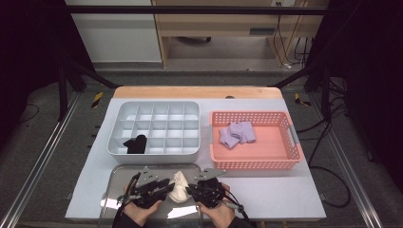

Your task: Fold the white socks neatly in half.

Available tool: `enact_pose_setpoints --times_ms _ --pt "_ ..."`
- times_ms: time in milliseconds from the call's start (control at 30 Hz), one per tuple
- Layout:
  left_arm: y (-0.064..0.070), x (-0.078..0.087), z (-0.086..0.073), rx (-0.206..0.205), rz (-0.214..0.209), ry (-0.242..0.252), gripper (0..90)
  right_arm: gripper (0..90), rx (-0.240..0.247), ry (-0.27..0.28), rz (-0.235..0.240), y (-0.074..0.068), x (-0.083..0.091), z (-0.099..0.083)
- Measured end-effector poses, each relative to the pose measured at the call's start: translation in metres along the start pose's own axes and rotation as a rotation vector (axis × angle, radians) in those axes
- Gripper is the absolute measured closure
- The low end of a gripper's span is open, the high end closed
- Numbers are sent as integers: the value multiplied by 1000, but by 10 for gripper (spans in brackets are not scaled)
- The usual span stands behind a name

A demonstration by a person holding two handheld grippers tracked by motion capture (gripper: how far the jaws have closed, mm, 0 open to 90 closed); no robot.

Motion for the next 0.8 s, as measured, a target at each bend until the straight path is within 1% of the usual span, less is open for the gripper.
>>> enact_pose_setpoints --times_ms 133,167,200,233,267,333,367,400,433,467,500,567,600,633,667,767,800 --pt "6 10 8 24 -20 62 692 832 -10 17 -7 -2 4 1" --pt "8 12 10 30 -33 75 708 833 -11 20 -10 -2 4 1" --pt "12 14 12 31 -49 85 734 832 -11 22 -10 -3 4 2" --pt "12 14 12 31 -49 85 751 832 -11 22 -10 -3 4 2" --pt "19 15 13 12 -57 92 774 832 -13 18 -22 -4 4 2" --pt "25 13 12 -4 -64 71 804 832 -14 21 -27 -4 5 2" --pt "25 13 12 -4 -64 71 822 832 -14 21 -27 -4 5 2" --pt "25 6 9 -4 -62 38 843 832 -14 25 -25 -6 5 2" --pt "25 6 9 -4 -62 38 860 832 -14 25 -25 -6 5 2" --pt "23 -1 4 12 -65 7 881 832 -10 31 -20 -7 7 3" --pt "22 -5 3 17 -64 -3 890 832 -8 35 -17 -7 7 3" --pt "23 -8 2 21 -67 -12 892 833 -2 40 -8 -9 9 4" --pt "23 -9 2 11 -60 -14 892 833 9 46 -8 -9 9 5" --pt "23 -9 2 11 -60 -14 892 834 12 50 -2 -10 10 5" --pt "23 -10 2 7 -50 -19 892 835 19 60 11 -11 11 6" --pt "23 -10 2 7 -53 -21 892 837 61 65 25 -18 13 7" --pt "23 -10 2 7 -53 -21 892 837 61 65 25 -18 13 7"
Point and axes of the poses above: each handheld gripper's, and its own axes: x roughly backward along the jaws, z roughly out of its top, y roughly to its right, the point moved 7 cm from there along -x, roughly forward along the jaws, and after that the axes turned 1 degree about -x, right-handed, at the moved point
